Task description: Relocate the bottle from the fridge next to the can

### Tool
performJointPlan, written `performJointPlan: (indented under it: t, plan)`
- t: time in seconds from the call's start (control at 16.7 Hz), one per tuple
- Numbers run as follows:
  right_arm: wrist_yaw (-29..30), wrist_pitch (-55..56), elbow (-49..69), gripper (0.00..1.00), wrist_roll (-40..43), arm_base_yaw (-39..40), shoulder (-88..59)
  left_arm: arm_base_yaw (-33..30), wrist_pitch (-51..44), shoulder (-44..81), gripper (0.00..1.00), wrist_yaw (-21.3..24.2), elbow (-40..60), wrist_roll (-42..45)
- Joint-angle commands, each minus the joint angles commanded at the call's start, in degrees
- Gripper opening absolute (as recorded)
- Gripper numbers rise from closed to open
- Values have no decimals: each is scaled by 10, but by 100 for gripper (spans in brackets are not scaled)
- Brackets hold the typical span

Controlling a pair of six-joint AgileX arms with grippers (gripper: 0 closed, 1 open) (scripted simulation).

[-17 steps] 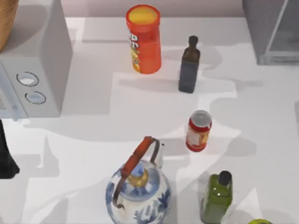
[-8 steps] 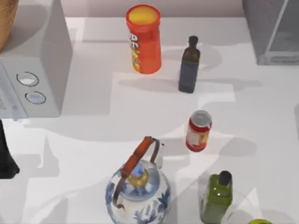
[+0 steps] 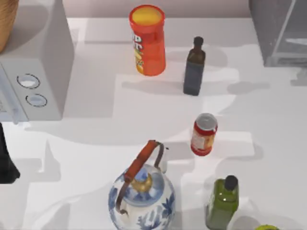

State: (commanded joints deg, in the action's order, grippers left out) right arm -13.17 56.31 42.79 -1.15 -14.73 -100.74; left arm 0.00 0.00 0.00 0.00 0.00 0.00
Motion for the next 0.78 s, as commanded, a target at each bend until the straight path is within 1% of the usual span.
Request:
performJointPlan:
  t: [0.12,0.24,0.54,0.66,0.78]
  plan:
    - [-7,16,-45,0,0,-7,37,0,0,0,100,0,0,0]
    - [-11,24,-66,0,0,-11,57,0,0,0,100,0,0,0]
    - [-9,25,-67,0,-1,-7,54,0,0,0,100,0,0,0]
    - [11,45,-78,0,-2,13,48,0,0,0,100,0,0,0]
    - [54,85,-105,0,-3,56,37,0,0,0,100,0,0,0]
